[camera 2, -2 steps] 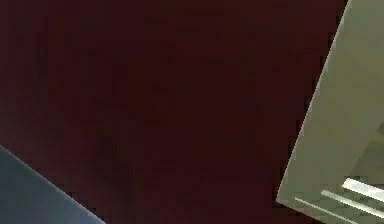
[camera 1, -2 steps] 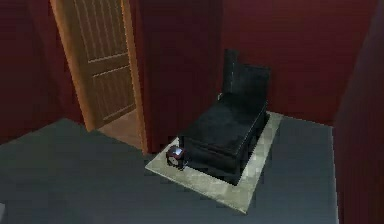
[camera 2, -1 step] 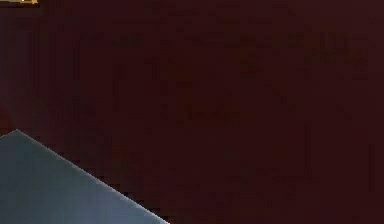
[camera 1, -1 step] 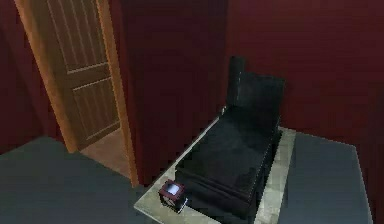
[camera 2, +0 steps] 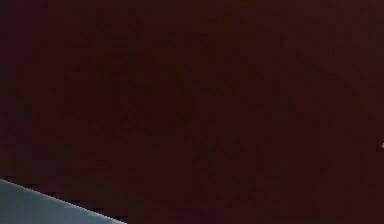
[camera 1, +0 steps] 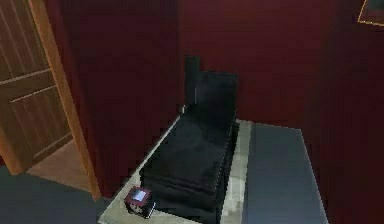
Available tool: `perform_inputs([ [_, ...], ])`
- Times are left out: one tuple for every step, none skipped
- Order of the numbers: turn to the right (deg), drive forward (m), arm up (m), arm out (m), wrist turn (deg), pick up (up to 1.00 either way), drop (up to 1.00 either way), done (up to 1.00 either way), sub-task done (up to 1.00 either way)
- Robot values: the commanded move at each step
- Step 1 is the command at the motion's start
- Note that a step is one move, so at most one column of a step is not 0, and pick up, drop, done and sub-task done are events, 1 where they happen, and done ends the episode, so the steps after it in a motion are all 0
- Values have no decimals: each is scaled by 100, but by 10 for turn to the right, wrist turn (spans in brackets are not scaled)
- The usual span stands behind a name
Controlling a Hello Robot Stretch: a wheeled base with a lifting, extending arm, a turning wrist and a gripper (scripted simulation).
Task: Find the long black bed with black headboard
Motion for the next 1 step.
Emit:
perform_inputs([
  [0, 0, 0, 0, 0, 0, 0, 100, 0],
])
